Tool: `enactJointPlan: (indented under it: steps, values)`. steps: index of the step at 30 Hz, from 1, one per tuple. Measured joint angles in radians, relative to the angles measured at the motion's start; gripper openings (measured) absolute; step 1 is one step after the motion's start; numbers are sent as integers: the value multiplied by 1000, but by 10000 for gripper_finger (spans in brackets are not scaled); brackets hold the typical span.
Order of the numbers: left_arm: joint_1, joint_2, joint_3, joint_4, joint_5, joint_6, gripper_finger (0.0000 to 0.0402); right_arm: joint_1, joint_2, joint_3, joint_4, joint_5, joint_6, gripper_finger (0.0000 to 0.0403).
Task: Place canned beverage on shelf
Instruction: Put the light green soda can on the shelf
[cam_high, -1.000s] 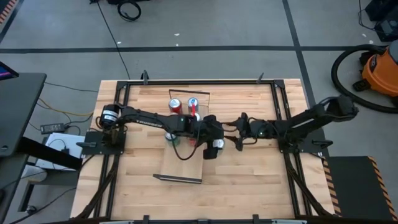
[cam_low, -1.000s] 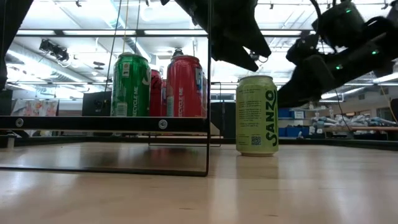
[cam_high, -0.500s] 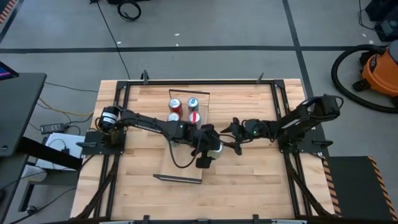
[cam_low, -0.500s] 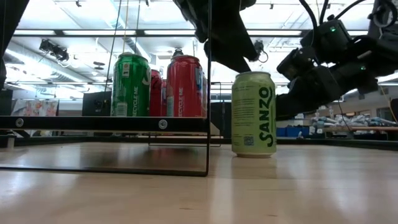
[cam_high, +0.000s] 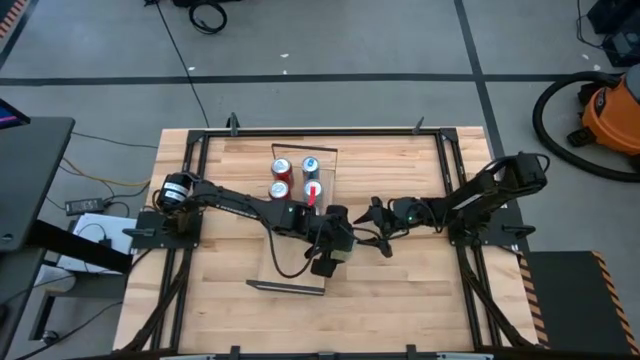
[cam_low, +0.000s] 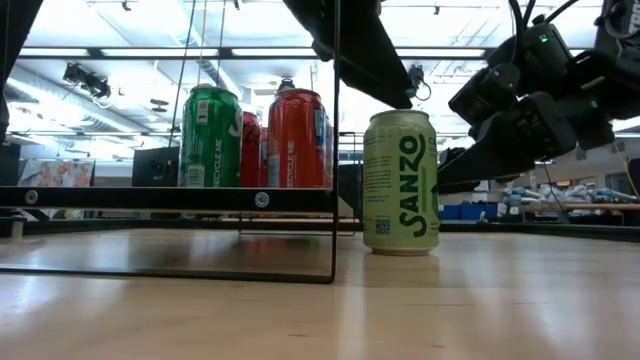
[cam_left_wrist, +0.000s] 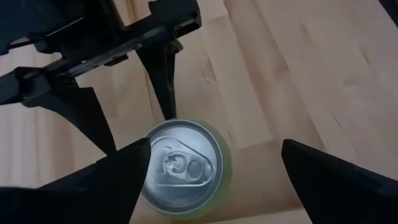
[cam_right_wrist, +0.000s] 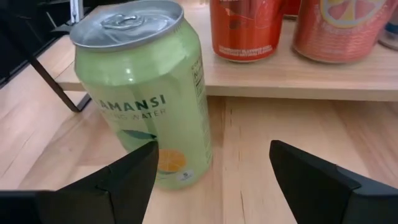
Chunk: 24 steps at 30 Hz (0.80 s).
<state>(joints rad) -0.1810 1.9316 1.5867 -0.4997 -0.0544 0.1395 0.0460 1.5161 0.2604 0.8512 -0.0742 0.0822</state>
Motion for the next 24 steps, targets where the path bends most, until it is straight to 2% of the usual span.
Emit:
enactJointPlan:
  steps: [8, 19, 24]
  values:
    - [22, 7, -1, 0, 2, 116, 373, 1, -43, 0, -69, 5, -5, 318]
    - [56, 23, 0, 29, 41, 84, 374, 1, -47, 0, -94, 5, -7, 318]
    - [50, 46, -1, 41, 41, 65, 393, 1, -47, 0, -93, 5, -7, 318]
